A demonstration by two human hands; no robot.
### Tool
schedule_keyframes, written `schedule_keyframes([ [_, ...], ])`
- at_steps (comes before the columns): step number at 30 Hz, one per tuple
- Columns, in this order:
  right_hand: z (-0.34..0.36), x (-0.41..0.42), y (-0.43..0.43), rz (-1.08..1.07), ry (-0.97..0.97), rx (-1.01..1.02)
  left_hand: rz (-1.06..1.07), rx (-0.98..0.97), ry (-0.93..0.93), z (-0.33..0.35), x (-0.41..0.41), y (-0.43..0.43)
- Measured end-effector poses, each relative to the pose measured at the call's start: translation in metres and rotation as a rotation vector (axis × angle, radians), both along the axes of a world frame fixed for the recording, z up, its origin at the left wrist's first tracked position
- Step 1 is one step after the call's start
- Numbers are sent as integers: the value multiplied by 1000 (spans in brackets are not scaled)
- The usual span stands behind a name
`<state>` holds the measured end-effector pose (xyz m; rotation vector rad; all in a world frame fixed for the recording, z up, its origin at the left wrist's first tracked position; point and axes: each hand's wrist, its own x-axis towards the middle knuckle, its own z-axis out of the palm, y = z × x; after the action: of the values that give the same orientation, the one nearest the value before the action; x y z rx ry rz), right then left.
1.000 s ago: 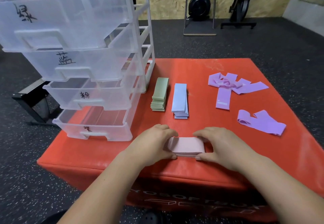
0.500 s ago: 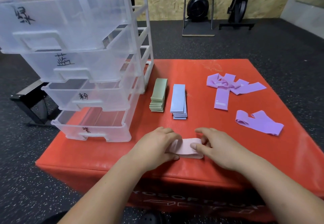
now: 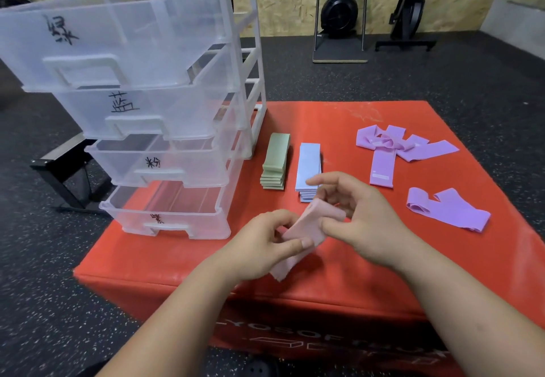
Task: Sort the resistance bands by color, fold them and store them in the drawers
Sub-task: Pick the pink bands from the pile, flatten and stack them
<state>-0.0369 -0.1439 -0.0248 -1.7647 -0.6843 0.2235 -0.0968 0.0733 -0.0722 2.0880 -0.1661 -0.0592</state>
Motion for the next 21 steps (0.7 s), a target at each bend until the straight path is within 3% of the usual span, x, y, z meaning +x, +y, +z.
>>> schedule_keyframes([
  [6,-18,23,32,-162,218,243,219,-239,87,9,-14,22],
  [12,-60,36,78,-228,318,147,419,140,67,-1,-13,41],
  [16,-81,41,87,-259,-9,-235,373,415,49,-13,-13,36],
  [19,-85,38,84,-275,-334,-392,379,600,-103,-22,-14,29],
  [21,-85,37,83,-312,-445,-492,401,715,-164,-24,-15,25],
])
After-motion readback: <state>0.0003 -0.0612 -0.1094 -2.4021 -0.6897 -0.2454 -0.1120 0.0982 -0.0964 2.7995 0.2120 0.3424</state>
